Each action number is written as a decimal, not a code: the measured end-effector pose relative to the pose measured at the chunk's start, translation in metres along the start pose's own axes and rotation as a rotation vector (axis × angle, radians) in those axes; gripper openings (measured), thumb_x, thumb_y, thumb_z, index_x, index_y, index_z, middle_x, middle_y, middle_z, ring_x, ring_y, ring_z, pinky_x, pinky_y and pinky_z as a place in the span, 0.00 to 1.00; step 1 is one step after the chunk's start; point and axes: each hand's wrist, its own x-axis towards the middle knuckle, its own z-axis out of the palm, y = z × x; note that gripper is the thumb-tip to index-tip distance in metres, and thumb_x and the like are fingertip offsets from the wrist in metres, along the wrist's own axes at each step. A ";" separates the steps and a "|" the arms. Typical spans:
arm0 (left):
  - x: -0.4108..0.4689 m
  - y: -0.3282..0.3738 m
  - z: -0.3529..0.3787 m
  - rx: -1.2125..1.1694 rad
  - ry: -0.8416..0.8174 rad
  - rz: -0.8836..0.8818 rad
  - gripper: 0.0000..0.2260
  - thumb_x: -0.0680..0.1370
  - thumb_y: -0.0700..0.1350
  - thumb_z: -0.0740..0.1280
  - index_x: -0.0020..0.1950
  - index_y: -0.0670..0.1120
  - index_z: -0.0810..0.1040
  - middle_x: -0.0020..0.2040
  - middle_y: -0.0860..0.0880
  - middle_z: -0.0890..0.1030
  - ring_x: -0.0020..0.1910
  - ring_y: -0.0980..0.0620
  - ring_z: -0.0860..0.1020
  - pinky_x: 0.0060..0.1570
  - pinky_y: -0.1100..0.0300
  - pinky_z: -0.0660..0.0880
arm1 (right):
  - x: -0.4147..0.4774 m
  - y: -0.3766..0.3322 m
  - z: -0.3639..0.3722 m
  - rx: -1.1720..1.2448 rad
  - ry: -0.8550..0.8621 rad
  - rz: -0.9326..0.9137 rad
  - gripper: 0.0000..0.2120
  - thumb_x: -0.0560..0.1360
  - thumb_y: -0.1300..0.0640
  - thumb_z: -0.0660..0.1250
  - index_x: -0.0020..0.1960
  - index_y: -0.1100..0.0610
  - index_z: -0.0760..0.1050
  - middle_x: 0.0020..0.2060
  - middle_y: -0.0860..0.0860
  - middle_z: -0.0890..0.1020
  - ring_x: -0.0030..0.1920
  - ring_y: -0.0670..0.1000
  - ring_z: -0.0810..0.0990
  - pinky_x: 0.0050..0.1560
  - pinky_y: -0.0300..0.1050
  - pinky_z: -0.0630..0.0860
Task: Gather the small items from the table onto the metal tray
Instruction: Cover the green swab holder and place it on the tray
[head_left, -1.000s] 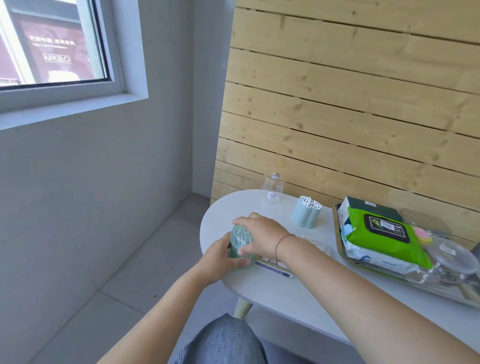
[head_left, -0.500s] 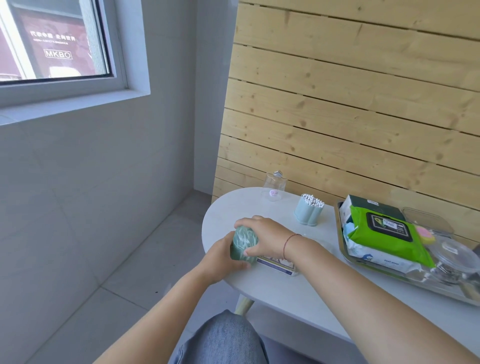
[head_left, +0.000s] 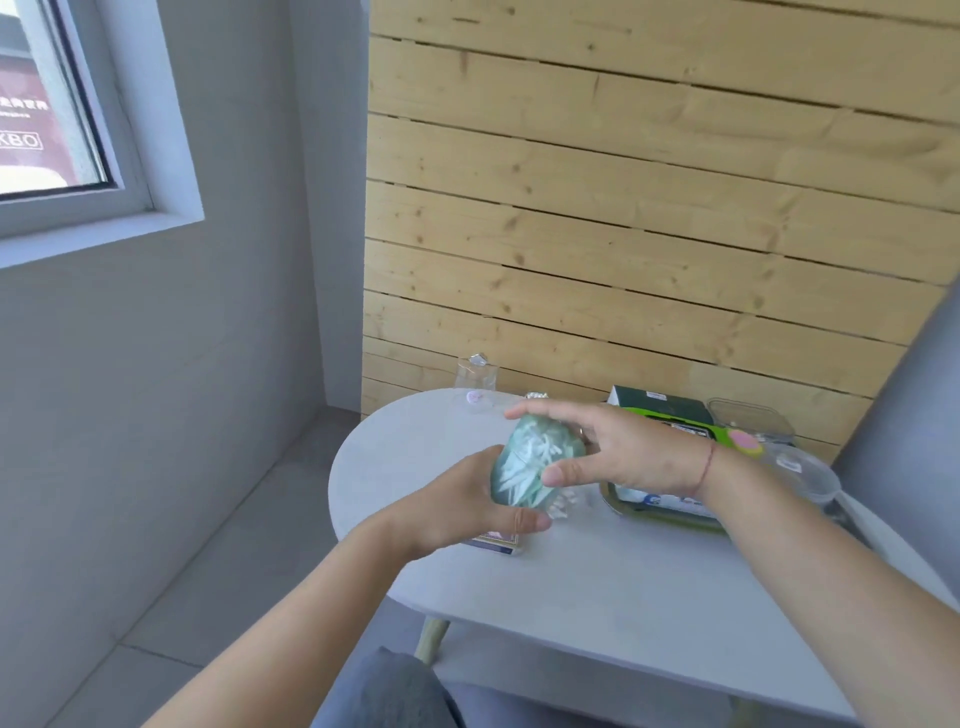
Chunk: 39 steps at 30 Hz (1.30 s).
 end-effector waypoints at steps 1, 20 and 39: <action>0.005 0.003 0.006 0.003 -0.051 -0.012 0.21 0.70 0.47 0.74 0.59 0.43 0.73 0.46 0.44 0.77 0.44 0.49 0.76 0.49 0.50 0.76 | -0.009 0.005 -0.003 0.002 0.006 0.011 0.27 0.72 0.53 0.71 0.68 0.41 0.68 0.58 0.34 0.74 0.59 0.38 0.74 0.63 0.38 0.70; 0.100 0.010 0.168 -0.051 0.261 0.109 0.19 0.68 0.35 0.73 0.56 0.44 0.73 0.46 0.50 0.82 0.42 0.61 0.80 0.39 0.71 0.74 | -0.094 0.095 0.006 0.042 0.908 0.166 0.15 0.71 0.53 0.71 0.57 0.47 0.75 0.54 0.48 0.75 0.53 0.44 0.74 0.51 0.29 0.68; 0.165 0.024 0.202 -0.095 0.157 -0.077 0.24 0.68 0.45 0.76 0.58 0.48 0.69 0.47 0.54 0.78 0.41 0.59 0.77 0.39 0.67 0.73 | -0.133 0.149 -0.062 0.365 0.700 0.145 0.19 0.72 0.57 0.72 0.60 0.45 0.73 0.54 0.34 0.74 0.48 0.31 0.76 0.54 0.32 0.74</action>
